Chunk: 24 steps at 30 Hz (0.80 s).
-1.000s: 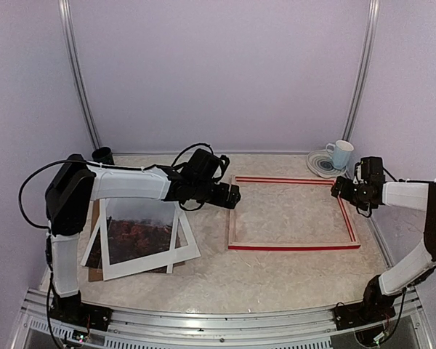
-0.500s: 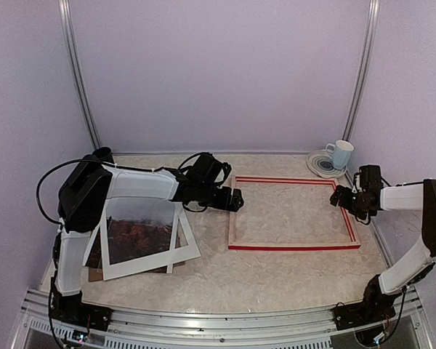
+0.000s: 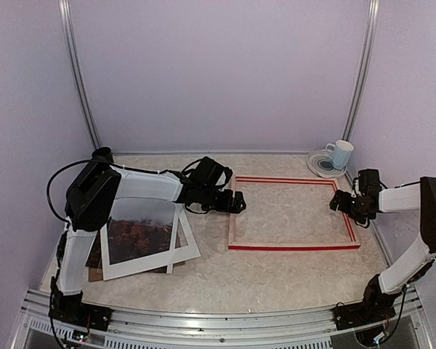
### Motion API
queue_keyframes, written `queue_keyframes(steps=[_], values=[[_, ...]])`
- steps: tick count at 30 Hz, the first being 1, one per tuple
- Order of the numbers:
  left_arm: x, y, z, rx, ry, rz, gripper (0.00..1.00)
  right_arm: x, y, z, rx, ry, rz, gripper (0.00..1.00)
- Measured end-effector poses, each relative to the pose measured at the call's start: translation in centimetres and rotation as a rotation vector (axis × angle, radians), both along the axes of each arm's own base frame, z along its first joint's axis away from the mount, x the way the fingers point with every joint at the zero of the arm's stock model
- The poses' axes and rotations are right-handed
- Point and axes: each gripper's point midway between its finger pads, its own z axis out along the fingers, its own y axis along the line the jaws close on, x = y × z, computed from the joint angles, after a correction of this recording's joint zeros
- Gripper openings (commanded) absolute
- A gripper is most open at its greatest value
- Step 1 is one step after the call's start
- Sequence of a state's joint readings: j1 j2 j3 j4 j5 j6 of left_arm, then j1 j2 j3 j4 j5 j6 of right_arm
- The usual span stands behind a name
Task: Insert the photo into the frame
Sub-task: Rotate the frame body at the center of the board.
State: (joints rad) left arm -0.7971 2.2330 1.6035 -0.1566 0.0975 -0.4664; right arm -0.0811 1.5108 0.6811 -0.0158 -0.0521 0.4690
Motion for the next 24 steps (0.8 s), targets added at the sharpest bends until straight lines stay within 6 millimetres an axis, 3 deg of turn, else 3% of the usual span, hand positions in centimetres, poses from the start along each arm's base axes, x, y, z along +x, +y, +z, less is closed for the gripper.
queue_keyframes(steps=[13,24], values=[[0.4,-1.4,0.4,-0.045,-0.010,-0.024,0.99,0.1,1.2,0.1,0.057,-0.043,0.054,0.99],[1.1,-1.5,-0.3,-0.037,-0.012,-0.009,0.99,-1.8,2.7,0.7,0.101,-0.040,0.090,0.99]])
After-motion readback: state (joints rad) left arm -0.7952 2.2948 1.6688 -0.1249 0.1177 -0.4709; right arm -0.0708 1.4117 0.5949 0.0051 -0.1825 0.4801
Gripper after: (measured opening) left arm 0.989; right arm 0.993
